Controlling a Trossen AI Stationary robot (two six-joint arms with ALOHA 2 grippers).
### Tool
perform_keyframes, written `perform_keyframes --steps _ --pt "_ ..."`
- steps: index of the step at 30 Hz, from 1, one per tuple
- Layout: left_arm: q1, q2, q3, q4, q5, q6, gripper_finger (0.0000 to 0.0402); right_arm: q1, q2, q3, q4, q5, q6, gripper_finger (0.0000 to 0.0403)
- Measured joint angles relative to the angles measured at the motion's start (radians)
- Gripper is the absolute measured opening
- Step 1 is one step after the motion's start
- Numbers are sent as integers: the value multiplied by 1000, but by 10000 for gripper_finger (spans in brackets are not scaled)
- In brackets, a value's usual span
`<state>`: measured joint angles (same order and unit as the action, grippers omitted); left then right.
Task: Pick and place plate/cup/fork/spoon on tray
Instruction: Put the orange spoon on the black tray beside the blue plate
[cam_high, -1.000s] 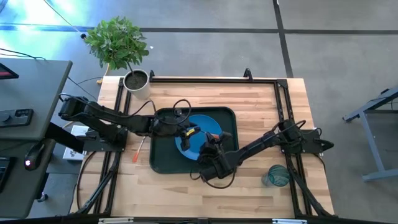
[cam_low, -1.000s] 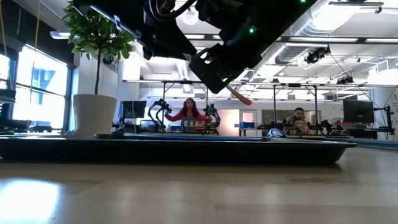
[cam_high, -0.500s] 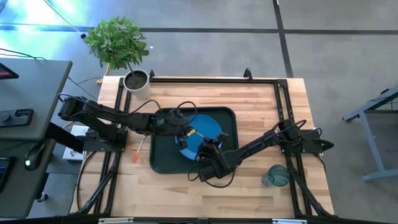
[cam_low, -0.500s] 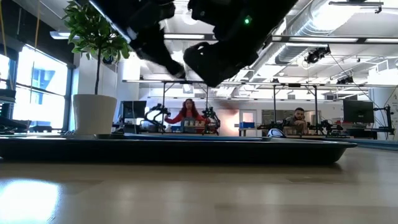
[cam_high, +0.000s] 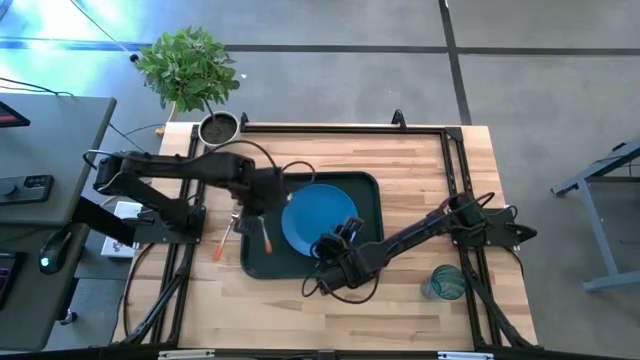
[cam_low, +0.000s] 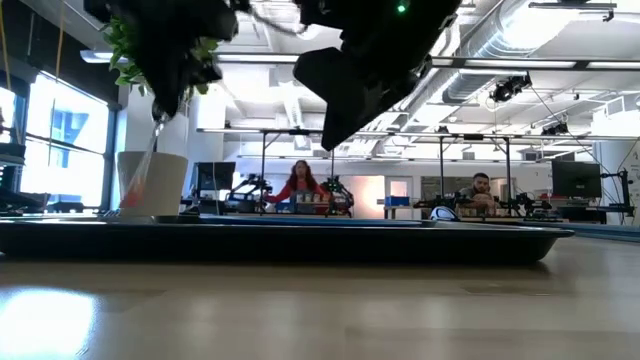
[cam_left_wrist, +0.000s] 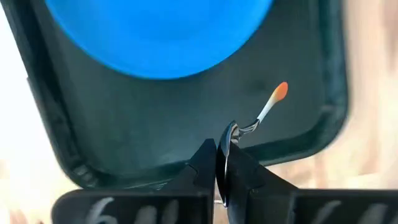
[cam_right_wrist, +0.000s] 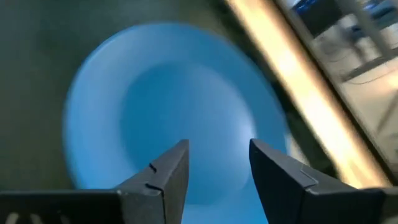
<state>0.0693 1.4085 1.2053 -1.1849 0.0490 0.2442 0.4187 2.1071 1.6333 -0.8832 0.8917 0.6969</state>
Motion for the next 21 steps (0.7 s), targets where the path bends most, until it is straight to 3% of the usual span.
perform_keyframes --steps 4,8,13,21 --pt "88 6 -86 23 73 159 2 3 1 0 3 -91 -28 158" --pt "193 5 -159 59 192 297 2 0 1 0 6 -91 -27 156" --pt "310 21 -224 117 245 417 2 1 1 0 11 -90 -47 156" --pt "397 182 -244 165 317 481 3 0 2 0 12 -88 -55 156"
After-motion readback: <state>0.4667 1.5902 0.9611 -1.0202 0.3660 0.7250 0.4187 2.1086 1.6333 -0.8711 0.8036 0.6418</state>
